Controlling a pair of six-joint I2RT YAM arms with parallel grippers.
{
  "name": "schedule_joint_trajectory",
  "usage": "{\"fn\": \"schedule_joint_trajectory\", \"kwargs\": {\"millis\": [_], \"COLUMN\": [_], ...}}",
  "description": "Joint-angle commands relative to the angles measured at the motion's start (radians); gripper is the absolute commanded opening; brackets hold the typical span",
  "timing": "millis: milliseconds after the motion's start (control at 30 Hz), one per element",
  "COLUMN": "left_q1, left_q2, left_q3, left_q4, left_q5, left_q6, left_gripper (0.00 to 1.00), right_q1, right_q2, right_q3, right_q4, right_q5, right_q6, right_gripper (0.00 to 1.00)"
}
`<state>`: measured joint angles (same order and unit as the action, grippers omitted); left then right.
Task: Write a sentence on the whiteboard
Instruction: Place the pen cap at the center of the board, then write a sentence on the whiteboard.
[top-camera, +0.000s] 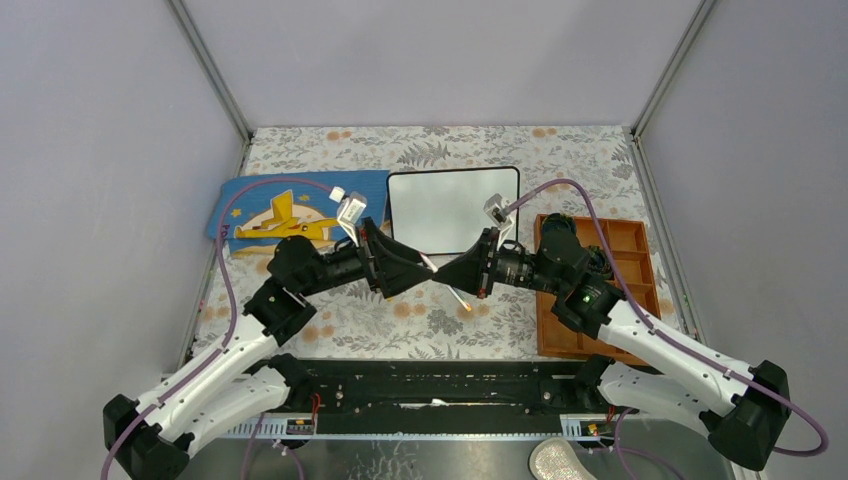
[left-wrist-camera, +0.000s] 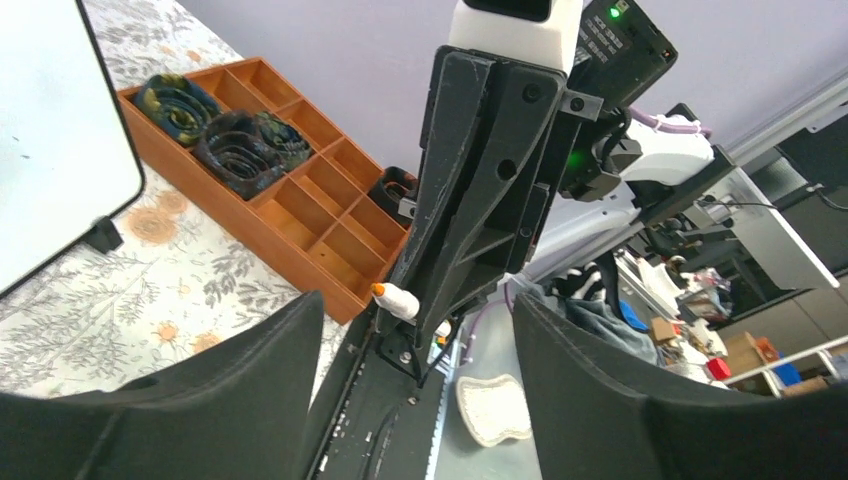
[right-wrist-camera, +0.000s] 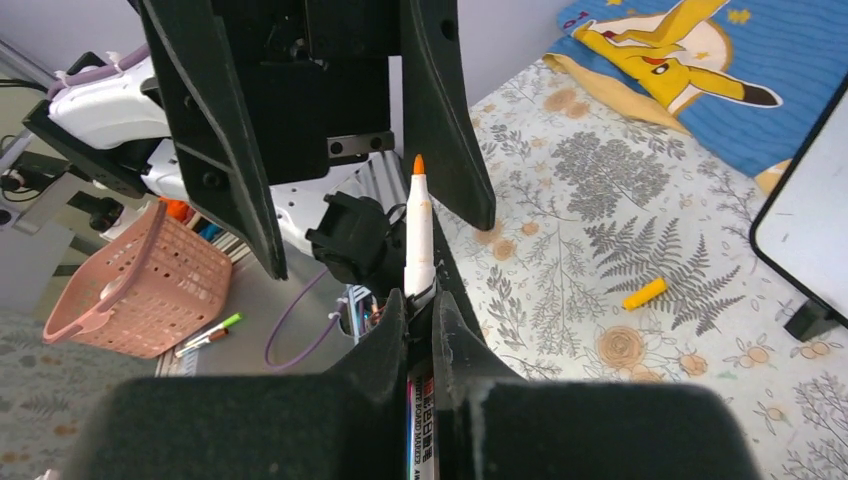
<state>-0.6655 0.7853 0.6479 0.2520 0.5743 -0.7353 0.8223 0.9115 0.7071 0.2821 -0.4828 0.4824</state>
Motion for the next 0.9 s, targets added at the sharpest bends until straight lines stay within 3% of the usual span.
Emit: {"fn": "schedule_joint_trajectory", "kwargs": {"millis": [0,267,733,867], "left_q1": [0.005,0.005,0.004,0.004], "left_q2": [0.011,0.019,0.04,0.036], "left_q3": [0.003,0.0,-0.002,-0.009], "left_q4": [0.085,0.11,0.133,0.133], "left_q5": [0.076,0.084,0.094,0.083], "left_q6": [-0.013,-0.028,-0.047,-0.05], "left_gripper": [0.72,0.45,0.2,0.0], "right_q1": [0.008,0.014,0.015,0.015], "right_q2": [0.016,0.01,0.001,-0.002], "right_q3": [0.055,0.057,0.054,0.051], "right_q4": [0.09,0.083,0.065,0.065], "right_q5": [-0.084,-0.098,-0.098,-0.094], "right_q6": [0.029,0.027,0.012,0.013], "right_gripper": [0.0,0.0,0.0,0.0]}}
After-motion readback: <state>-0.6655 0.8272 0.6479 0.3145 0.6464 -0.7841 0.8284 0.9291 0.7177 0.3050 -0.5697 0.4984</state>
